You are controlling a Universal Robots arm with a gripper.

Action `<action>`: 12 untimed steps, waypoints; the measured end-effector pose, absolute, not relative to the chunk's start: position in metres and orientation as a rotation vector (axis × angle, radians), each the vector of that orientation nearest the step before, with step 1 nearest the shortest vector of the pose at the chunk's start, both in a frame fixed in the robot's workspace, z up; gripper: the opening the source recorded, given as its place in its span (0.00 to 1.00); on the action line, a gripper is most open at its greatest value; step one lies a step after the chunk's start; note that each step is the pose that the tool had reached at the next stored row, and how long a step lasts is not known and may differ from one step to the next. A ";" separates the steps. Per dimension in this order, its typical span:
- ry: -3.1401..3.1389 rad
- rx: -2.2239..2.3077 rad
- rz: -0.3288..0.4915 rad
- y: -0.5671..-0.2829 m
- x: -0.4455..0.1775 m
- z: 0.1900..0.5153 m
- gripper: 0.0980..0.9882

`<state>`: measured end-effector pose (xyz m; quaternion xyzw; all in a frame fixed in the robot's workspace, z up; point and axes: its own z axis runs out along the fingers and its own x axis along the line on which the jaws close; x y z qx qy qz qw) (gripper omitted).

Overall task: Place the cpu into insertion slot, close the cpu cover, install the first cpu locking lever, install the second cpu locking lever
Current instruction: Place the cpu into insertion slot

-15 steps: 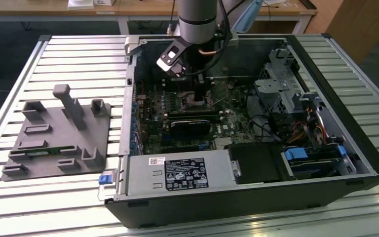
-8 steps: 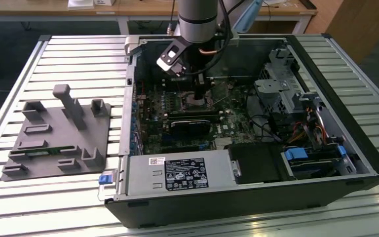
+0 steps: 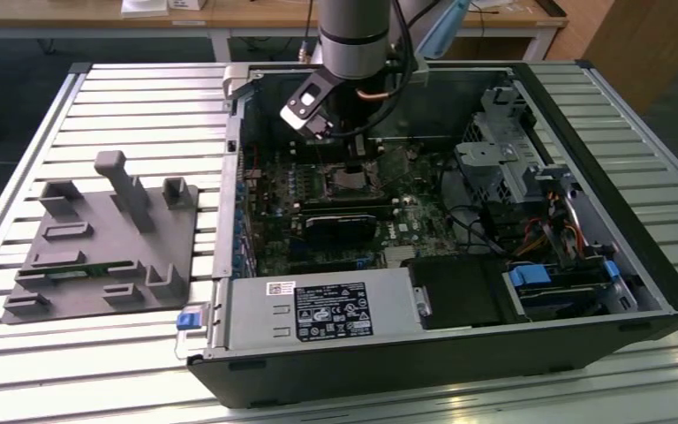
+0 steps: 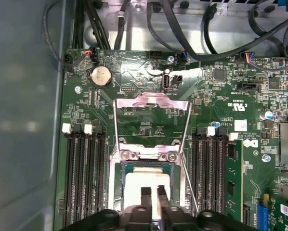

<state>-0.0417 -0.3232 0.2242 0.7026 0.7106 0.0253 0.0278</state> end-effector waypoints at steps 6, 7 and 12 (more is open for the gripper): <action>2.194 2.169 0.078 -0.327 -0.042 0.224 0.01; 2.194 2.169 0.078 -0.327 -0.042 0.224 0.01; 2.195 2.171 0.082 -0.328 -0.042 0.225 0.01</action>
